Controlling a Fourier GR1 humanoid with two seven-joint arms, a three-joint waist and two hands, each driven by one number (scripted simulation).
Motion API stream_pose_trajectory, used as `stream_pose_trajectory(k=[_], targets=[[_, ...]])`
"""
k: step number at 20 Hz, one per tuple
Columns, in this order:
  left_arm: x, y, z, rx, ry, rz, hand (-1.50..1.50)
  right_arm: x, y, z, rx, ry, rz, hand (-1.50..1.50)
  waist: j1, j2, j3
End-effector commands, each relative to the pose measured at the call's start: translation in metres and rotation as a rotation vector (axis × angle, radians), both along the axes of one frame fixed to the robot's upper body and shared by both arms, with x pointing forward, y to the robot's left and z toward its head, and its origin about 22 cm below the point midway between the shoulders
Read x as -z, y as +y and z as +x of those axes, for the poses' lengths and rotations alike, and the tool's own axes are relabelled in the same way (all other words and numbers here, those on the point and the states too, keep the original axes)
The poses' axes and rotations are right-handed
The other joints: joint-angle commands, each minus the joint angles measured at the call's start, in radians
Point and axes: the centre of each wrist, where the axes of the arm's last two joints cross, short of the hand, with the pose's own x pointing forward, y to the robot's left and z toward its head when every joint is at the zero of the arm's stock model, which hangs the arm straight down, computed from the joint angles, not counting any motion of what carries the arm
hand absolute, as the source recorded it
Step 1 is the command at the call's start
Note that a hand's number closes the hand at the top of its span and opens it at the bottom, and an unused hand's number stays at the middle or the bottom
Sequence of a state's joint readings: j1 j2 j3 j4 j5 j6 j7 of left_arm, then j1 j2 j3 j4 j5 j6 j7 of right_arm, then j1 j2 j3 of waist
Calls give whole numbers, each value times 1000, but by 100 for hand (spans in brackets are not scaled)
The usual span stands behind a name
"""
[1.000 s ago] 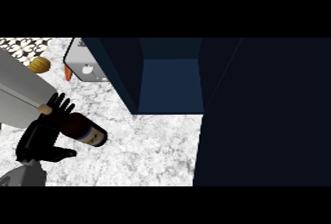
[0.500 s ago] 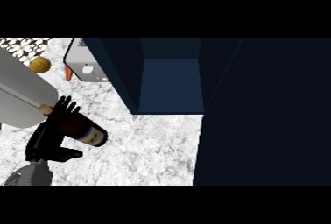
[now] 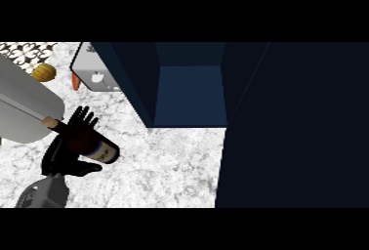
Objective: Pick up the wine, place it into the cabinet and close the cabinet
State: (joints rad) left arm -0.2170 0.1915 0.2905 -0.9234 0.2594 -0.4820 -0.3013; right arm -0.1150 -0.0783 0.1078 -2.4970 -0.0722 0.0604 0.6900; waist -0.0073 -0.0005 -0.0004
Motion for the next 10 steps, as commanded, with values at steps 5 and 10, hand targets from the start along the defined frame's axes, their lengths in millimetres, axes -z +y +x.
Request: stream_pose_trajectory(k=[5, 10], targets=[[15, -7, -1, 37, 5, -75, 150, -10, -2, -17, -30, -42, 42, -150, 3, 0, 0], [16, -4, 9, 143, -41, -67, 150, -14, -3, -21, -36, -50, 40, -150, -2, 1, 0]])
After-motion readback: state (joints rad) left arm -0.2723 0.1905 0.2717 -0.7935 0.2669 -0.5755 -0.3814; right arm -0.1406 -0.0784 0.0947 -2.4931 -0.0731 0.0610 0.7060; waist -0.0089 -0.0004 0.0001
